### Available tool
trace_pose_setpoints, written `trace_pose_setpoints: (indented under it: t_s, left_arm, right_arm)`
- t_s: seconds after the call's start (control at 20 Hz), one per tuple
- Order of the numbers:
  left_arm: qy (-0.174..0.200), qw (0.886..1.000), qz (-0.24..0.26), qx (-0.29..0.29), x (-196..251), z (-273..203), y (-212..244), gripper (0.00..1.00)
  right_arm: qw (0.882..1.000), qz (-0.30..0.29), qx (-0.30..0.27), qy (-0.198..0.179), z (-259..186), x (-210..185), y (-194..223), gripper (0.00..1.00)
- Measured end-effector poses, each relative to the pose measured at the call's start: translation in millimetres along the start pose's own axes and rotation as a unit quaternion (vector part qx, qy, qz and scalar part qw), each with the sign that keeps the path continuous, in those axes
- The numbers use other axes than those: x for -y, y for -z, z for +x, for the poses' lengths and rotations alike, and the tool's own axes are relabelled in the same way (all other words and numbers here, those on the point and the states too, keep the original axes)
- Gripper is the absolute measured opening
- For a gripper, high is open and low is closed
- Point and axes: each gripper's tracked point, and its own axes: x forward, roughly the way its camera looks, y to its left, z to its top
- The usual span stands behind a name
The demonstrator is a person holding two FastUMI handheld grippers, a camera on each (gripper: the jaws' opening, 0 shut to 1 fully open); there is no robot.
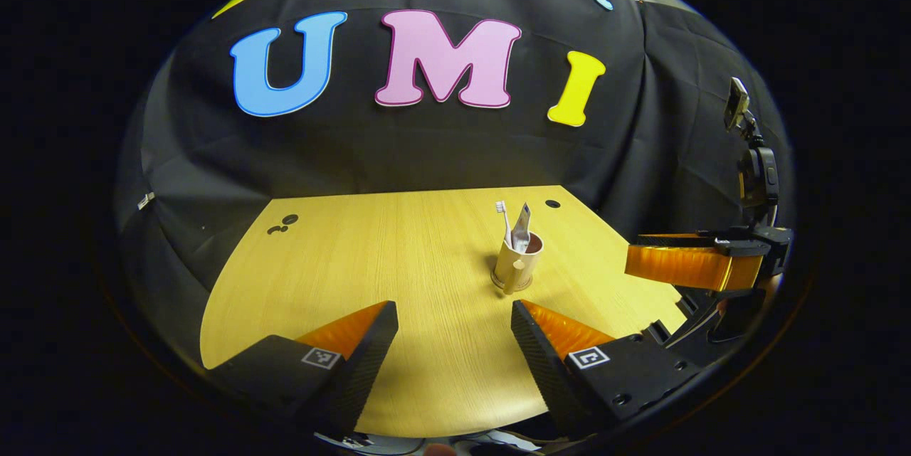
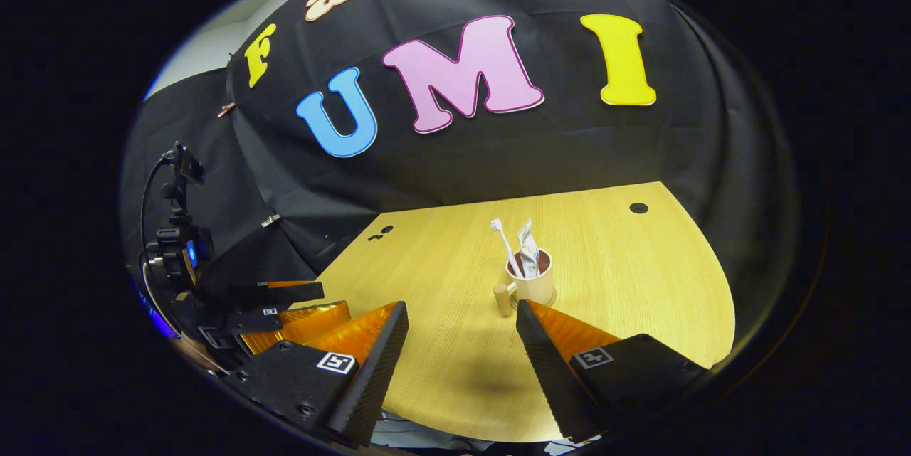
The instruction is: Put the toothbrush and toothpaste on the desktop into the cup, then pick up the cup and place it on the coaster on the desktop.
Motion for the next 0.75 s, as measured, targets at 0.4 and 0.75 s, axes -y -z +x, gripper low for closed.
trace_pose_setpoints:
  t_s: [0.4,0.75]
  left_arm:
    - [0.008,1.000,-0.008,-0.014,2.3,2.3,5.2,1.00]
    - [0.004,1.000,-0.006,-0.024,-0.6,3.1,11.4,1.00]
  right_arm:
    - [1.000,0.001,-0.002,0.001,1.0,1.2,3.3,0.94]
    - [1.000,0.006,-0.002,0.004,0.8,3.9,4.9,0.94]
